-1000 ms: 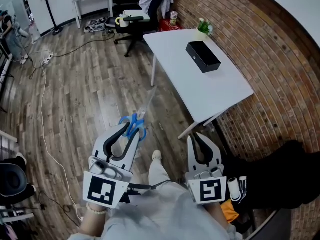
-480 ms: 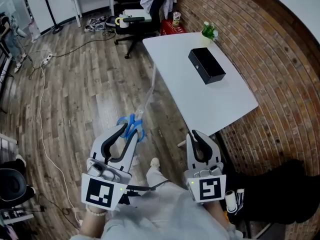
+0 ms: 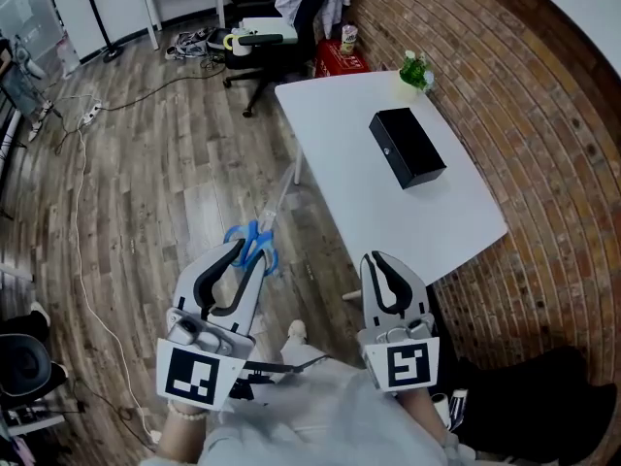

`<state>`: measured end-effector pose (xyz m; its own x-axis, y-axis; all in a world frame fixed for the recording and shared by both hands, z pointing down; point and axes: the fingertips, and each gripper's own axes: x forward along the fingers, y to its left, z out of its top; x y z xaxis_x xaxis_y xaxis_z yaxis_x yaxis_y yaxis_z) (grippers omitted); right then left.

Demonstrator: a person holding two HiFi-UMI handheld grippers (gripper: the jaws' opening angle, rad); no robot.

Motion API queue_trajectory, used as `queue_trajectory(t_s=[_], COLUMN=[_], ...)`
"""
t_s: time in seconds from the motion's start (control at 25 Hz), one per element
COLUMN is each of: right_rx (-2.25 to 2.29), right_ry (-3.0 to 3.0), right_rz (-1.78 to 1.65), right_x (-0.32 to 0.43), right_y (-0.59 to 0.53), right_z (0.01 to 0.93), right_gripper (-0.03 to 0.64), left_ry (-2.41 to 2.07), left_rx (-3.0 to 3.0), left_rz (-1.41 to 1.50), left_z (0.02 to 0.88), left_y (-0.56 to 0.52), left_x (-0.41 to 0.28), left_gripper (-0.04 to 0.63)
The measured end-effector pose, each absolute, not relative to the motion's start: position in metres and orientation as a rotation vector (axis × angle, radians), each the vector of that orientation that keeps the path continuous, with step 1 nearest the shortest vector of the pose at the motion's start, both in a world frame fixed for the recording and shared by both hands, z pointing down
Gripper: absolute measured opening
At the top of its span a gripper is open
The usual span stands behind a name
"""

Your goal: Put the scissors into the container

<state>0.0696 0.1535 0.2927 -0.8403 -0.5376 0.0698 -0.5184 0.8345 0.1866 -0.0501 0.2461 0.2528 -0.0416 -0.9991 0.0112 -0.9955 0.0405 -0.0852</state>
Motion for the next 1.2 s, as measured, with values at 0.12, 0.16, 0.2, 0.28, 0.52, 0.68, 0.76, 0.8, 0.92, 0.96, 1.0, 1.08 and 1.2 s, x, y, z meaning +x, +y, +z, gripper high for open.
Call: queue_trajectory(t_s=[0.12, 0.16, 0.2, 0.28, 0.52, 0.68, 0.76, 0.8, 0.92, 0.96, 1.0, 1.08, 1.2], right_rx=[0.823, 0.819, 0.817, 0.813, 0.797, 0.792, 0.799, 0.804, 0.823, 0.829, 0.835, 0.847, 0.878], right_ry=[-2.897, -2.898, -2.898, -2.899, -2.912, -2.920, -2.915, -2.911, -2.901, -2.898, -2.894, -2.885, -2.876], right_rz=[-0.246, -0.249, -0.254, -0.261, -0.266, -0.278, -0.273, -0.270, -0.265, -0.265, -0.264, -0.267, -0.264], right_x=[0.063, 0.062, 0.061, 0.059, 0.057, 0.057, 0.059, 0.060, 0.065, 0.066, 0.068, 0.071, 0.071], right_y=[0.132, 0.125, 0.118, 0.106, 0.083, 0.076, 0.073, 0.072, 0.066, 0.064, 0.062, 0.057, 0.049], right_z=[0.293, 0.293, 0.293, 0.294, 0.291, 0.291, 0.292, 0.292, 0.294, 0.295, 0.296, 0.297, 0.295], right_gripper=[0.058, 0.058, 0.058, 0.058, 0.057, 0.058, 0.057, 0.058, 0.057, 0.058, 0.057, 0.058, 0.057], left_ry=[2.231, 2.233, 2.235, 2.234, 2.224, 2.232, 2.230, 2.228, 2.216, 2.210, 2.206, 2.197, 2.171], left_rx=[-2.130, -2.128, -2.127, -2.124, -2.108, -2.097, -2.098, -2.101, -2.113, -2.118, -2.123, -2.134, -2.151], left_rz=[-0.109, -0.108, -0.106, -0.107, -0.112, -0.108, -0.115, -0.119, -0.122, -0.121, -0.119, -0.117, -0.114], left_z=[0.253, 0.253, 0.253, 0.252, 0.246, 0.245, 0.245, 0.245, 0.245, 0.245, 0.246, 0.246, 0.244], left_y=[0.225, 0.218, 0.212, 0.201, 0.176, 0.172, 0.170, 0.168, 0.160, 0.157, 0.155, 0.149, 0.138], left_x=[-0.055, -0.056, -0.056, -0.057, -0.056, -0.055, -0.054, -0.053, -0.051, -0.050, -0.049, -0.047, -0.049], left_gripper=[0.100, 0.100, 0.100, 0.100, 0.100, 0.100, 0.100, 0.100, 0.100, 0.100, 0.100, 0.100, 0.100])
